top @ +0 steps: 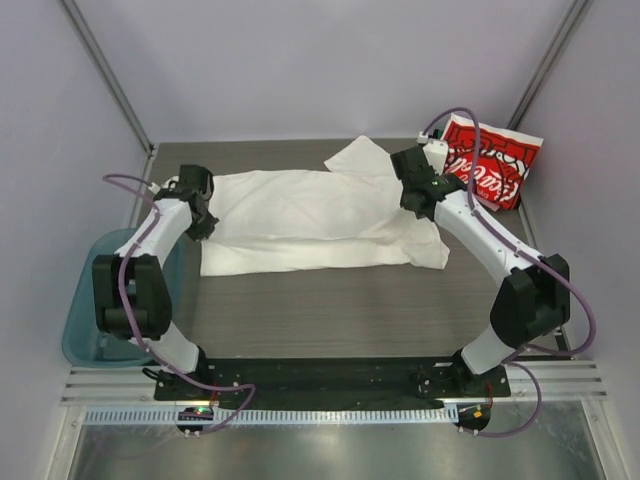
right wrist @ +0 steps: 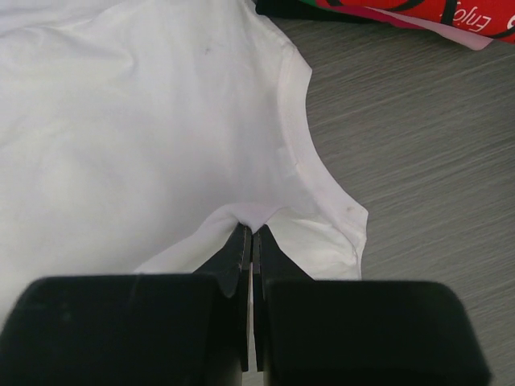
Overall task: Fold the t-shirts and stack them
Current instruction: Fold the tshirt
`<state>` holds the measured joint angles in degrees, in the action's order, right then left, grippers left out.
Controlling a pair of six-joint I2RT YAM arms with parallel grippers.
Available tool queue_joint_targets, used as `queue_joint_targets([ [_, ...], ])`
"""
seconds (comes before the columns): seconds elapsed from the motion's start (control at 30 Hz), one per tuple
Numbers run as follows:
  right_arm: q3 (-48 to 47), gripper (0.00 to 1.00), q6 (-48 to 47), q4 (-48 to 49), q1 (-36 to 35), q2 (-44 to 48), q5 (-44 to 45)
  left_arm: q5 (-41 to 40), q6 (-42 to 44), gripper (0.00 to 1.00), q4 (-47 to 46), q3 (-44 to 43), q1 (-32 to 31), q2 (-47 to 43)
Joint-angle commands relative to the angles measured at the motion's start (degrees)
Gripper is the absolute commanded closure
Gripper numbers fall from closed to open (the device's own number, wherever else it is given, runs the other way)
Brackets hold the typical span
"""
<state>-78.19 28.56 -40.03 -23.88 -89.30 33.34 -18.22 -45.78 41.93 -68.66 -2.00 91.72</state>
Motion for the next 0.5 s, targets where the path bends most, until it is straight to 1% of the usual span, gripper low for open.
queue_joint_targets([
  [0.0, -4.1, 0.99, -2.6, 3.6, 1.5, -3.8, -1.2, 0.5, 2.0, 1.0, -1.5, -4.0, 1.0, 3.4],
  [0.17, -9.8, 0.99, -4.0, 4.2, 3.1, -11.1, -1.6, 1.7, 2.1, 1.0, -1.1, -8.6, 1.7, 10.0],
  [0.23, -12.9, 0.99, -5.2, 4.2, 3.6, -15.2, -1.9, 1.3, 2.4, 1.0, 1.4, -13.4, 1.7, 12.9],
  [0.3, -15.7, 0.97, -6.6, 4.2, 4.7, -18.2, -5.0, 2.0, 3.0, 1.0, 3.5, -16.8, 1.7, 17.2],
  [0.33, -19.5, 0.89, -6.8, 3.3, 5.3, -21.3, -6.3, 3.3, 3.3, 0.98, 5.6, -20.6, 1.7, 18.6],
  [0.37, -22.2, 0.77, -6.8, 2.0, 5.9, -22.9, -7.5, 4.6, 3.8, 0.95, 7.1, -23.6, 3.4, 20.4],
  [0.4, -25.1, 0.5, -6.5, 0.4, 7.3, -24.5, -9.9, 5.5, 4.0, 0.89, 9.2, -26.5, 3.8, 23.5],
  [0.43, -31.3, 0.38, -6.1, -3.5, 7.8, -27.3, -10.4, 7.5, 4.1, 0.62, 13.5, -32.5, 4.0, 24.9],
  [0.47, -34.4, 0.29, -5.8, -5.7, 8.2, -28.1, -10.5, 8.3, 4.0, 0.47, 15.5, -34.8, 4.4, 25.8],
])
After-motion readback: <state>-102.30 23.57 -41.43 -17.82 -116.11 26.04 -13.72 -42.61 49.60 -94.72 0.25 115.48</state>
